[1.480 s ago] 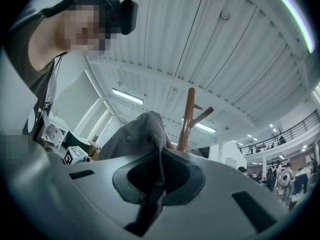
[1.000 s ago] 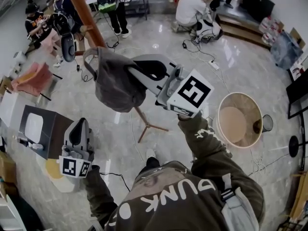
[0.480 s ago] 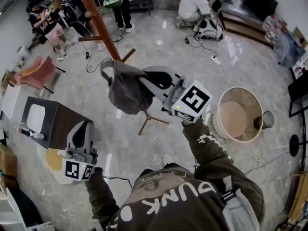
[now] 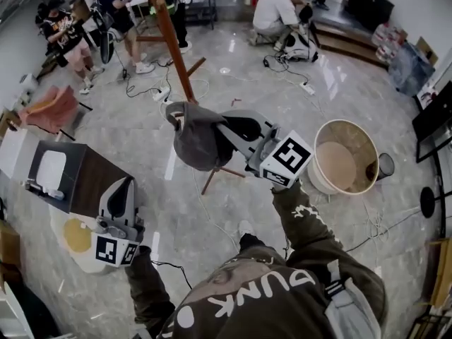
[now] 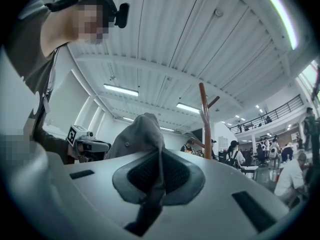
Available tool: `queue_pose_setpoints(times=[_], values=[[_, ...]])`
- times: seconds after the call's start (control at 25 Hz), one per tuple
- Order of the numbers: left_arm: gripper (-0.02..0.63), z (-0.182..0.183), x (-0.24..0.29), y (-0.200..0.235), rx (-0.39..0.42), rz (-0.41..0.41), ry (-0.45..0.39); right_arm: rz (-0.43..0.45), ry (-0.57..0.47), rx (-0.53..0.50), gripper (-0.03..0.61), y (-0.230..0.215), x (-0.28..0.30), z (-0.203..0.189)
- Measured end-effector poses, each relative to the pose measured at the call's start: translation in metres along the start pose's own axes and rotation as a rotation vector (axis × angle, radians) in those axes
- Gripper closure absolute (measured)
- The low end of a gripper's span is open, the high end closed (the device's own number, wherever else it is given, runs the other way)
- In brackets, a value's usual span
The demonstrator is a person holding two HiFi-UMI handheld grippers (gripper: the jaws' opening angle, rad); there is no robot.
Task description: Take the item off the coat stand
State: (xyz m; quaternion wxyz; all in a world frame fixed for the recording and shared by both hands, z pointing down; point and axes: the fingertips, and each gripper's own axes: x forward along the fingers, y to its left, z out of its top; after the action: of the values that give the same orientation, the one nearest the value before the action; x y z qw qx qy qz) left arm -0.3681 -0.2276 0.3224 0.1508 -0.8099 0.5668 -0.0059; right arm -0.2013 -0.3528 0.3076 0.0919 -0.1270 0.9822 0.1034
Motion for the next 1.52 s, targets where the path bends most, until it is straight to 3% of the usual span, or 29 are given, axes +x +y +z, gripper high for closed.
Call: queue_pose_setpoints(times=[0.4,0.64,1.08,1.52], values=[[0.609,0.029,-0.113,-0.057,-0.028,-0.085,-0.043,-0.079,0.040,-0.002,0.565,0.142,-0.056,0.012],[0.607,0.044,-0.155,-0.095,-0.043,-0.130,-0.056,-0.129,0.057,-0.007,0.565,0.193,-0.098,0.013],[0.609,0.062,-0.173,-0.141,-0.062,-0.150,-0.045,-0.185,0.083,-0.003,0.565,0.221,-0.168,0.015],[0.609,0.071,-0.160,-0.165,-0.053,-0.119,-0.047,-0.142,0.060,-0.007,0.565,0.213,-0.185,0.024]])
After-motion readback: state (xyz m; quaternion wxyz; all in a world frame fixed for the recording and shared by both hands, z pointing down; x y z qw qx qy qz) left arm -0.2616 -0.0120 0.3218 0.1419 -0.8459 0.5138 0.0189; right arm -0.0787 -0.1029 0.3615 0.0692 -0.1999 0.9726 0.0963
